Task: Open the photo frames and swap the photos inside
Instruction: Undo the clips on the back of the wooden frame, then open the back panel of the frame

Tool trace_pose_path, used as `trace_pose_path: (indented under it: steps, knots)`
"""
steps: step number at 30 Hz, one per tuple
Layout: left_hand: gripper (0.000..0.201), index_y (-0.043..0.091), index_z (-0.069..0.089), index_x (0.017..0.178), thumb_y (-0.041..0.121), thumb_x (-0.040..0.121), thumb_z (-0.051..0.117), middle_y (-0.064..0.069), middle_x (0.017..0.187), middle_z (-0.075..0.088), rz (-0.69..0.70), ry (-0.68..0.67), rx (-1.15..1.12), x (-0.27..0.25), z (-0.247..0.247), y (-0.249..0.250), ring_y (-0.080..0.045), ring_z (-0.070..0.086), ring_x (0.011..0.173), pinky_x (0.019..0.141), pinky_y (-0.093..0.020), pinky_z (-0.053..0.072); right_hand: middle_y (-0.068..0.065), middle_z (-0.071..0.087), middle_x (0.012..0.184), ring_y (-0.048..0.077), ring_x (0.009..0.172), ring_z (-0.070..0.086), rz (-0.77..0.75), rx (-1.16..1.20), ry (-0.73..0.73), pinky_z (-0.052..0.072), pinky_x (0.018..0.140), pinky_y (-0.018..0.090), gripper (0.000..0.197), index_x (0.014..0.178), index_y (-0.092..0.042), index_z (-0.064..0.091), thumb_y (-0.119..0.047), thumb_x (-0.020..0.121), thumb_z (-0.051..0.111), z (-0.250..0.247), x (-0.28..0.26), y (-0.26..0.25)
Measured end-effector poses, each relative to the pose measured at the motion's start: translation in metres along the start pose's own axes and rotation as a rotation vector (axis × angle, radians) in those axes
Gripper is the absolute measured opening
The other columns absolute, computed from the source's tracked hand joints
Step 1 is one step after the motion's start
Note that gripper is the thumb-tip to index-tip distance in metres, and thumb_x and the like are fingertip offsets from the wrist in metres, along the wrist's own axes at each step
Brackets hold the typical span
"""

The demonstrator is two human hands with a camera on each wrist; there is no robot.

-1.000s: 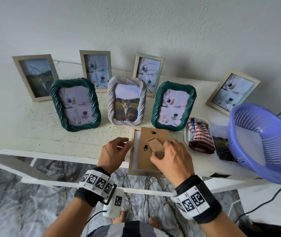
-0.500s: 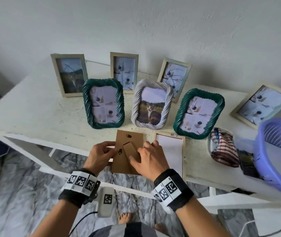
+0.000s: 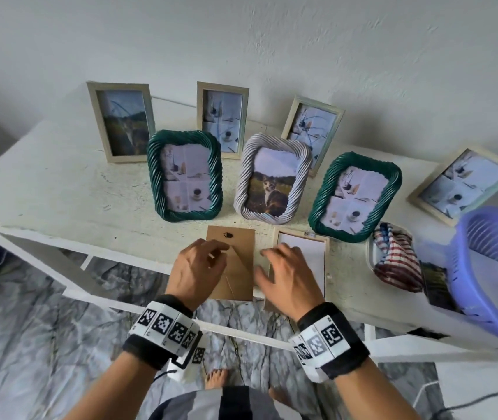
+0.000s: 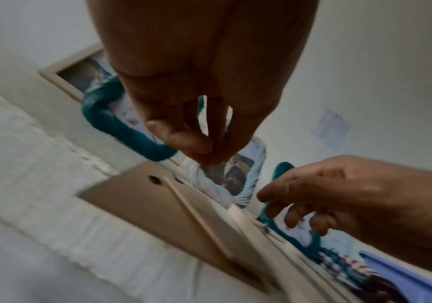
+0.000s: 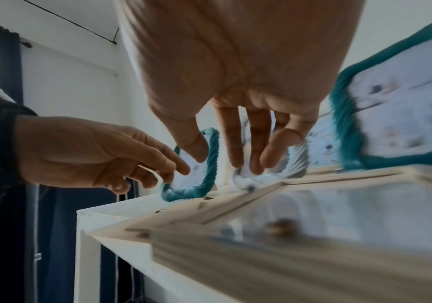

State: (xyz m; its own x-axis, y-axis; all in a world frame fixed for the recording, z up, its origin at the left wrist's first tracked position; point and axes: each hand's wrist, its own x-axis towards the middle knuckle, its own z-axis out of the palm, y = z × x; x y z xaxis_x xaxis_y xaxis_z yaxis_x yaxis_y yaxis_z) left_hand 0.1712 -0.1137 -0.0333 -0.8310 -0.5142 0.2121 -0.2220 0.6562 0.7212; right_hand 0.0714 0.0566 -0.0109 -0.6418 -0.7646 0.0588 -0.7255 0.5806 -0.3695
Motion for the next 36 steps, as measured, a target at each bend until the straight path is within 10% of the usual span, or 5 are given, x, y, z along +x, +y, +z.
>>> trace_pose_path:
  steps: [6, 9, 13, 36]
  knots:
    - [0.022, 0.011, 0.070, 0.111, 0.017, 0.091, 0.065, 0.001, 0.089, 0.073, -0.044, -0.273, -0.096, -0.003, 0.034, 0.037, 0.007, 0.059, 0.060, 0.060, -0.006, 0.048, 0.014, 0.034, 0.152, 0.039, 0.136, 0.032, 0.187, -0.198, -0.085, 0.036, 0.107, 0.049, 0.089, 0.146, -0.028, 0.036, -0.080, 0.074, 0.034, -0.014, -0.030, 0.049]
    - [0.031, 0.015, 0.067, 0.118, 0.030, 0.091, 0.064, -0.003, 0.099, 0.074, -0.100, -0.307, -0.049, 0.000, 0.045, 0.046, -0.009, 0.068, 0.078, 0.078, -0.023, 0.056, 0.014, -0.005, 0.161, 0.038, 0.148, -0.005, 0.236, -0.204, -0.248, 0.009, 0.118, 0.051, 0.112, 0.153, -0.038, 0.004, -0.097, 0.061, 0.025, -0.013, -0.036, 0.059]
    - [0.031, 0.016, 0.066, 0.118, 0.030, 0.090, 0.063, -0.002, 0.097, 0.075, -0.151, -0.308, -0.027, 0.005, 0.054, 0.053, -0.014, 0.070, 0.081, 0.082, -0.032, 0.057, 0.019, -0.013, 0.158, 0.038, 0.147, -0.012, 0.266, -0.183, -0.255, 0.008, 0.119, 0.052, 0.121, 0.152, -0.036, -0.012, -0.101, 0.056, 0.022, -0.003, -0.037, 0.063]
    - [0.024, 0.016, 0.068, 0.109, 0.014, 0.085, 0.068, -0.002, 0.086, 0.075, -0.244, -0.302, -0.116, 0.005, 0.063, 0.049, -0.015, 0.071, 0.064, 0.069, -0.037, 0.061, 0.015, -0.010, 0.161, 0.038, 0.148, -0.002, 0.355, -0.004, -0.310, 0.010, 0.119, 0.044, 0.126, 0.155, -0.021, 0.001, -0.087, 0.061, 0.054, -0.009, -0.027, 0.059]
